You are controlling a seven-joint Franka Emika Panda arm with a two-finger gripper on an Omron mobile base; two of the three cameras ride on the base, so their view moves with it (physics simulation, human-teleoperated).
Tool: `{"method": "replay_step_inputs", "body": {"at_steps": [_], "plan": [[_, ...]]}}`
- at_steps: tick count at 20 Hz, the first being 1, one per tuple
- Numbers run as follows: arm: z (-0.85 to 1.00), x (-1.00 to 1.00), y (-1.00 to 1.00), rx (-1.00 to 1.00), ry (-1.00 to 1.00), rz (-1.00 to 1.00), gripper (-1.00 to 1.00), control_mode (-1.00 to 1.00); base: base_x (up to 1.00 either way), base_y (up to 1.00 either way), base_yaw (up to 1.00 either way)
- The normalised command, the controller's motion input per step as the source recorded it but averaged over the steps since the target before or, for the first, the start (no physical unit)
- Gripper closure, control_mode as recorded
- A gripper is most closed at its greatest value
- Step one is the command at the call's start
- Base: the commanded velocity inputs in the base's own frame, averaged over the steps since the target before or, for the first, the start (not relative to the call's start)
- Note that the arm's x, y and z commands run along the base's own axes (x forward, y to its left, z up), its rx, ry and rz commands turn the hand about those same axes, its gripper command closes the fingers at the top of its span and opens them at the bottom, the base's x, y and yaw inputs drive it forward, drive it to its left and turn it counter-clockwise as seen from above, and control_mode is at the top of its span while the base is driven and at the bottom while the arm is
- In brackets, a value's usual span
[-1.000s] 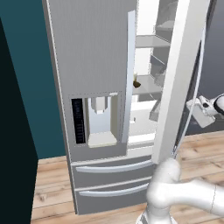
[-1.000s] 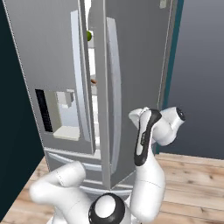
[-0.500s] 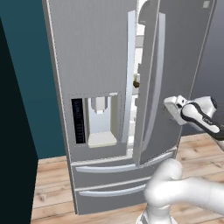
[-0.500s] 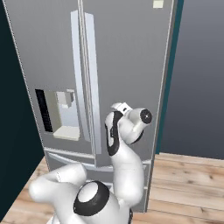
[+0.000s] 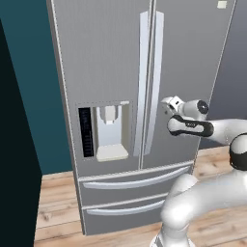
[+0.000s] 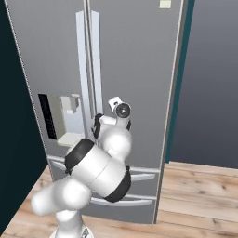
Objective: Place the tupperware on the second highest shelf of the fridge. Make space for the tupperware among the existing items by rearranging them on the shelves if needed. Close the fridge door when finished.
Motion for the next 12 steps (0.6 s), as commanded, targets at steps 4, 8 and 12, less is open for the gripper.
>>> {"method": "replay_step_inputs", "body": {"at_steps": [4,8,12], "plan": [[0.23,0.84,0.37,-0.07,0.13,-0.34,-1.00,-1.00,0.00,0.00,0.00],[0.34,0.20,0.07,-0.02,0.13,-0.21,-1.00,-1.00,0.00,0.00,0.00],[0.98,-0.34,0.00,0.00,0.00,-0.08,-1.00,-1.00,0.00,0.00,0.00]]}}
